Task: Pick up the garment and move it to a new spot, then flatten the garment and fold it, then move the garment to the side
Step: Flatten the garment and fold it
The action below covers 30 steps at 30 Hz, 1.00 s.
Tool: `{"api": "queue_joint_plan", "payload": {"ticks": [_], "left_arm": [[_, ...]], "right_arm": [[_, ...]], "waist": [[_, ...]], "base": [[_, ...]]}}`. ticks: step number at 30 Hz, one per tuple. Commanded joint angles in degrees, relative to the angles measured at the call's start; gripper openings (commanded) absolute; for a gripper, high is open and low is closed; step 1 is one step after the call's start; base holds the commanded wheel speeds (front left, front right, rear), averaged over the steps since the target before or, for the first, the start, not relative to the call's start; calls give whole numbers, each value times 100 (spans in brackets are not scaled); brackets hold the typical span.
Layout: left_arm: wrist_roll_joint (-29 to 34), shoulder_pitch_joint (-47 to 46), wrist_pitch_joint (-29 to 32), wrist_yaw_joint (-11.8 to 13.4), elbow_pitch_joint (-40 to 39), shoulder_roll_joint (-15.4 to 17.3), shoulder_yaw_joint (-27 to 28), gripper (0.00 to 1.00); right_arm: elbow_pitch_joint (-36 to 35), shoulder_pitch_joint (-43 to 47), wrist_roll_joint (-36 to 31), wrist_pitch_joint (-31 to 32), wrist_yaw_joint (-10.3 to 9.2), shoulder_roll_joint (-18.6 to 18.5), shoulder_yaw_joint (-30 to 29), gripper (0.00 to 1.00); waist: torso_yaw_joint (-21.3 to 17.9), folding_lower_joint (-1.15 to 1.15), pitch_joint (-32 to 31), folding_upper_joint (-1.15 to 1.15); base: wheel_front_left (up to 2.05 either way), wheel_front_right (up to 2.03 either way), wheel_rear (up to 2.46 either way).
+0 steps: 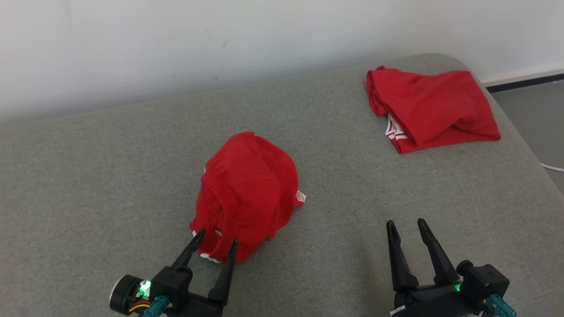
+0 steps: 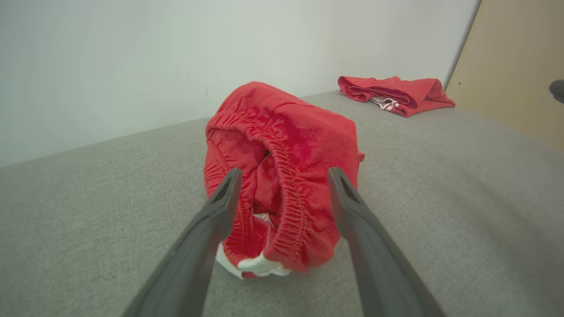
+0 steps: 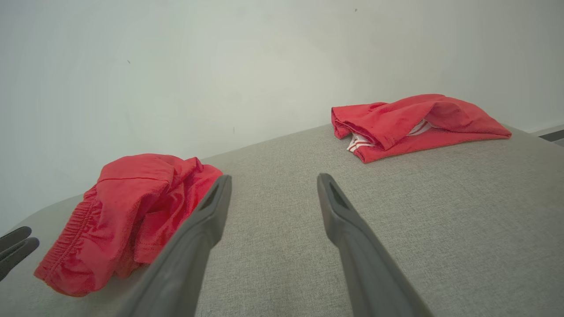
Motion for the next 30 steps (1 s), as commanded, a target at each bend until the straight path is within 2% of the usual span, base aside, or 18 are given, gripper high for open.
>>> {"api": "queue_joint_plan", "payload": {"ticks": [1, 7, 8, 9, 12, 16, 23, 30], "left_arm": [[-79, -148, -17, 9, 180, 68, -38, 100], [-275, -312, -17, 9, 740, 147, -264, 100], [-312, -363, -17, 9, 850, 159, -325, 48], [-366, -440, -17, 10, 915, 171, -374, 0], [-601, -550, -17, 9, 1034, 92, -467, 0], [-788, -666, -17, 9, 787, -21, -587, 0], [-1064, -667, -17, 8, -339, -200, -1015, 0], [-1162, -567, -17, 8, -1190, -276, -1257, 0]], "right_arm": [[-24, -51, 67, -24, -15, 8, -5, 100], [-38, -102, 91, -24, -15, 9, -35, 100], [-38, -103, 95, -24, -15, 9, -49, 100], [-39, -105, 98, -24, -15, 9, -63, 100], [-44, -81, 95, -25, -15, 9, -128, 100], [-38, -68, 62, -24, -15, 9, -163, 100], [-3, -41, 13, -25, -16, 9, -189, 100], [10, -20, -28, -25, -16, 8, -301, 100]], "waist": [[-231, -1, 189, 0], [-351, -1, 262, 0], [-351, -1, 269, 0], [-342, -1, 274, 0], [-245, -1, 262, 0], [1, -1, 212, 0], [638, -1, 51, 0], [986, -1, 1, 0]], "base": [[0, 0, 0], [0, 0, 0], [0, 0, 0], [0, 0, 0], [0, 0, 0], [0, 0, 0], [0, 0, 0], [0, 0, 0]]}}
